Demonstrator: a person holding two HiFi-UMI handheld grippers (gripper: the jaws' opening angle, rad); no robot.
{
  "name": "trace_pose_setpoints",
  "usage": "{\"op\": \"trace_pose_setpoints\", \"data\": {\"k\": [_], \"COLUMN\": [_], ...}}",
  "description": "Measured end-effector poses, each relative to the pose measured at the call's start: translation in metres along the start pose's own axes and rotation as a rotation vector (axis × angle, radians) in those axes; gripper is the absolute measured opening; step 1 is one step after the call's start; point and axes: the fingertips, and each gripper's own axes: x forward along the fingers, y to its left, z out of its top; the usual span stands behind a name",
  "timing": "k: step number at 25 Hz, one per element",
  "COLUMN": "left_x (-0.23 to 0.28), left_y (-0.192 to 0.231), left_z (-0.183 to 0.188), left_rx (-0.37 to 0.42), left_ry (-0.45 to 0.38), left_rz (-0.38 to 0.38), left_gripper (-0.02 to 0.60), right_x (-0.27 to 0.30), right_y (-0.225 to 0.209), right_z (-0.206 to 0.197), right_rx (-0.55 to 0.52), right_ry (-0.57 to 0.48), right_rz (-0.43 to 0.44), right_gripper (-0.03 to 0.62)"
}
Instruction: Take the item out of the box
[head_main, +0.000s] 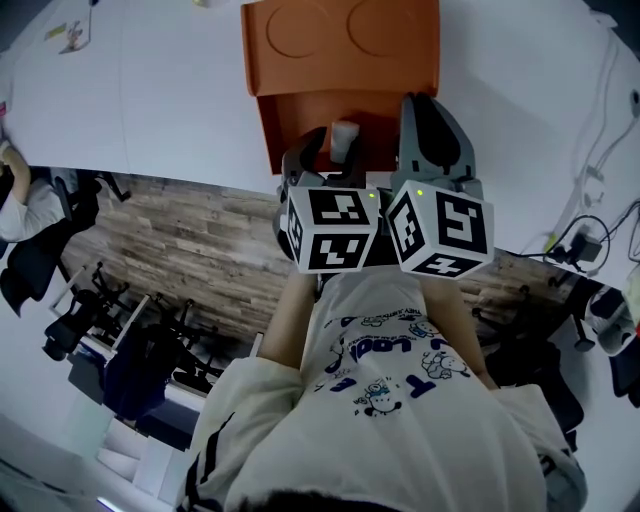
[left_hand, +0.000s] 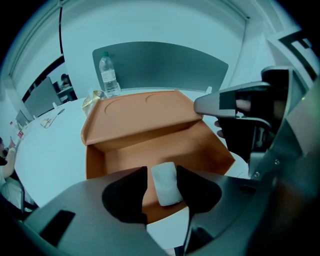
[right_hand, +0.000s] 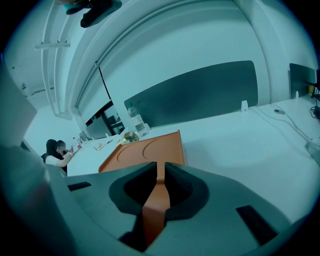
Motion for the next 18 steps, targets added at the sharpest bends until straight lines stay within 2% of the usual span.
{"op": "trace_pose_setpoints", "data": {"k": [8, 18], "left_x": [0.010, 0.020], "left_y": [-0.002, -0.008], "left_z": [-0.005, -0.009], "left_rx": [-0.003, 0.055], "left_ry": [0.101, 0.192], "left_rz": [-0.037, -0.068], "left_gripper": [0.242, 0.242], "right_x": [0.004, 0.009], "right_y": [-0.003, -0.015], "right_z": [0.002, 0.003], "right_rx": [0.021, 0.038], "right_ry": [0.011, 0.027], "right_rz": [0.005, -0.007], "right_gripper": [0.064, 0.066]}}
